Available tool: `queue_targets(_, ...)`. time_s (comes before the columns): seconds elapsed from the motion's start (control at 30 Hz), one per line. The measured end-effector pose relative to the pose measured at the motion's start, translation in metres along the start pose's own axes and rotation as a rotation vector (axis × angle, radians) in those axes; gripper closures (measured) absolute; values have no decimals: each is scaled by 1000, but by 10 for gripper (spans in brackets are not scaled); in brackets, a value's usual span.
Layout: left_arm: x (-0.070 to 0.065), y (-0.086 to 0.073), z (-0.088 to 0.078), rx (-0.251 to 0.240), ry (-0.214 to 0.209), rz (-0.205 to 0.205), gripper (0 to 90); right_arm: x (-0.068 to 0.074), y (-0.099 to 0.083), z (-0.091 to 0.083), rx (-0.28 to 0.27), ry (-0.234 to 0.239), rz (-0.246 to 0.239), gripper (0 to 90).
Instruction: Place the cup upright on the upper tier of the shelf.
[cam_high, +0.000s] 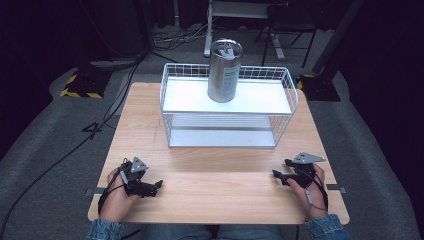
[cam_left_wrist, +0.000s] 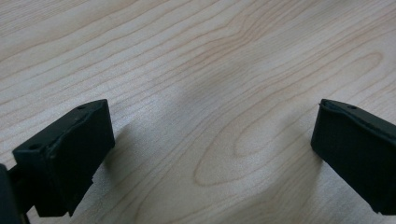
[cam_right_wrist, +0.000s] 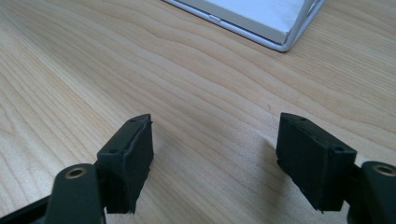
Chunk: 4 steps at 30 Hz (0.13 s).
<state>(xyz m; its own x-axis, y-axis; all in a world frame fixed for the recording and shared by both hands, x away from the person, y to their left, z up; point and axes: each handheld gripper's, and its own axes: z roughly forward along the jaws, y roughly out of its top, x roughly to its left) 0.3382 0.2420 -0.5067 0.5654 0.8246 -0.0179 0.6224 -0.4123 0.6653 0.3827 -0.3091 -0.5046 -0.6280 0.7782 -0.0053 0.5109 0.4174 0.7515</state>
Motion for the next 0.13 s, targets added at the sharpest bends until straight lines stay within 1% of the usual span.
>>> queue_targets(0.13,0,0,0,2,7,-1,0,0,0,0,0,0,0,279)
